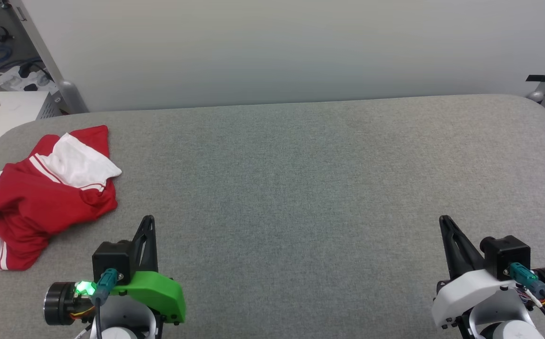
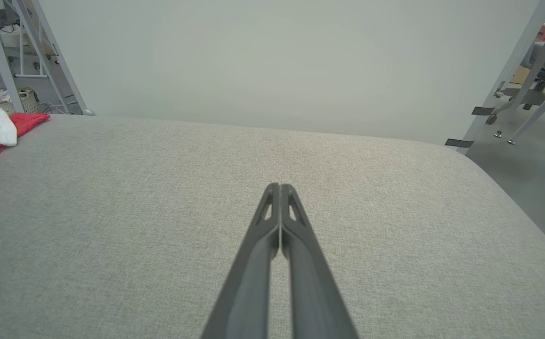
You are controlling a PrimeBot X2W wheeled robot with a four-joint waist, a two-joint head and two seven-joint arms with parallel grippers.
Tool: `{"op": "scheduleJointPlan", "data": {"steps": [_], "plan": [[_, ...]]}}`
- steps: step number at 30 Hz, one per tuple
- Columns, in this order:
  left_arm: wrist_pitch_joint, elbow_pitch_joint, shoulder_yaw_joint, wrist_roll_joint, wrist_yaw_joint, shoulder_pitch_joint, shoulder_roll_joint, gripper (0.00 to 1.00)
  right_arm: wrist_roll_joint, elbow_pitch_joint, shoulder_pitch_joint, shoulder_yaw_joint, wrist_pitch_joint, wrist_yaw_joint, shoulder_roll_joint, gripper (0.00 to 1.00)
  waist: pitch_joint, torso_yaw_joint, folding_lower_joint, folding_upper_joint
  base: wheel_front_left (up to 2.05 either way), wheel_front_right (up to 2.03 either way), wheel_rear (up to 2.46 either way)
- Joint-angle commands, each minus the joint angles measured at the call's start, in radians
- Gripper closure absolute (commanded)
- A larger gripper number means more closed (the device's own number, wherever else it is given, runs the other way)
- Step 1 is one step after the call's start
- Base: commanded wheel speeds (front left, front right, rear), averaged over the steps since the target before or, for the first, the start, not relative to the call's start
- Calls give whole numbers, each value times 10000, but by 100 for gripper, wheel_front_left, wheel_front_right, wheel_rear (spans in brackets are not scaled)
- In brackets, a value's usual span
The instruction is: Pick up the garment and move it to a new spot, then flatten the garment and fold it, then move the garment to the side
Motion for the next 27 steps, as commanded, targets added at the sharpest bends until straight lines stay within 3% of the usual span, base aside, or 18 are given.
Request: {"op": "scheduleJointPlan", "data": {"steps": [1,23,24,25,26,27], "plan": [[-5,-22,14,99,-43,-172,-49,100,-97,16,-162,12,28,-7,20,100,0,0,0,0,0,0,0],[-5,-22,14,99,-43,-172,-49,100,-97,16,-162,12,28,-7,20,100,0,0,0,0,0,0,0],[0,0,0,0,0,0,0,0,0,0,0,-2,0,0,0,0,0,0,0,0,0,0,0],[0,2,-2,-4,2,10,2,0,4,0,4,-6,-2,0,-2,0,0,0,0,0,0,0,0],[-3,2,-3,-6,5,11,2,100,8,1,5,-13,-7,0,-4,100,1,-1,0,0,0,0,0],[-3,2,-3,-5,4,12,2,0,6,0,5,-12,-4,0,-4,0,1,-1,0,0,0,0,0]]}}
